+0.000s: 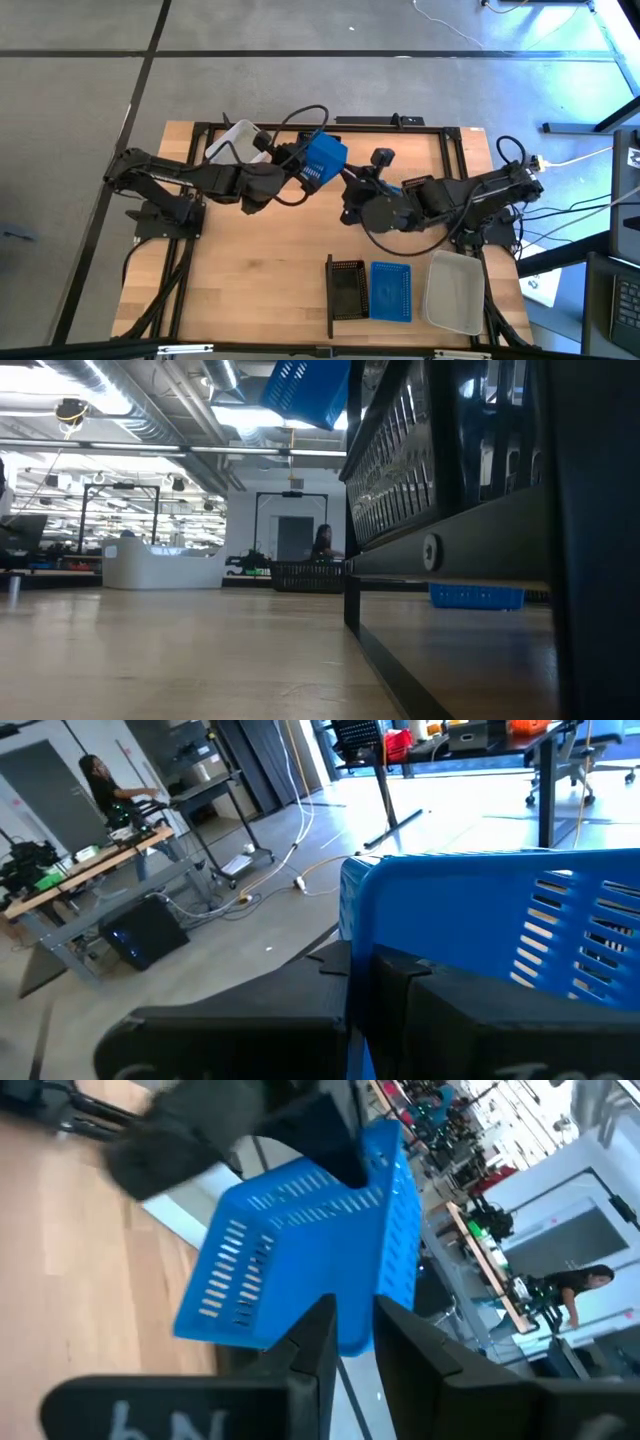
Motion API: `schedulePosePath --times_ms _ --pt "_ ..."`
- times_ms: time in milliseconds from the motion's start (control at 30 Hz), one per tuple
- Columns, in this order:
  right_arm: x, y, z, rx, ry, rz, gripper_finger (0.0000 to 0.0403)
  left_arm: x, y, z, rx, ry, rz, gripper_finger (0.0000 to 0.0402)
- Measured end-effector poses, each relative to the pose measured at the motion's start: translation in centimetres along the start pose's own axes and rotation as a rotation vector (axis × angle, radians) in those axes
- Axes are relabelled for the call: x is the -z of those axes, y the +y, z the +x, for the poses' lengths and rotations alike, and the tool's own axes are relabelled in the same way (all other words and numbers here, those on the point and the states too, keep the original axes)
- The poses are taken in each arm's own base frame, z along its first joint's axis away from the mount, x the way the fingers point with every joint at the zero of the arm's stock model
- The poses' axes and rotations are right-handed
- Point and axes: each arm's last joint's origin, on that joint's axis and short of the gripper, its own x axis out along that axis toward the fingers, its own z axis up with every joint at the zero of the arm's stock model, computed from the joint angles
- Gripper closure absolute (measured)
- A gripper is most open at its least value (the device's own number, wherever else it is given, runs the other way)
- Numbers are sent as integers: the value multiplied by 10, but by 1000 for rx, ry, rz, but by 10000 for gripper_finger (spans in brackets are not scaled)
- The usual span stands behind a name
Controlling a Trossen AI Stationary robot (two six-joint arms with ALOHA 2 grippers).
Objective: Stack baskets on shelf by color
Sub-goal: Stack the bottom blue bin on top of the blue bin on the shelf
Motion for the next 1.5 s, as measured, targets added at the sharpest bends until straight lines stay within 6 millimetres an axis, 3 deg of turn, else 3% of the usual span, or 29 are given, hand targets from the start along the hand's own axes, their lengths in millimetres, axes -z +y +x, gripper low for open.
schedulePosePath --times_ms 467,667,1133,1500 --pt "6 -17 30 -47 40 48 335 0 -2 -4 29 -4 5 401" --pt "8 -22 37 -66 49 56 393 0 -2 -4 21 -3 23 397" --pt "8 -21 39 -90 49 49 398 -1 -1 -1 39 -6 14 329" --pt "13 -21 40 -90 82 15 400 -2 -15 -37 109 -34 -27 324"
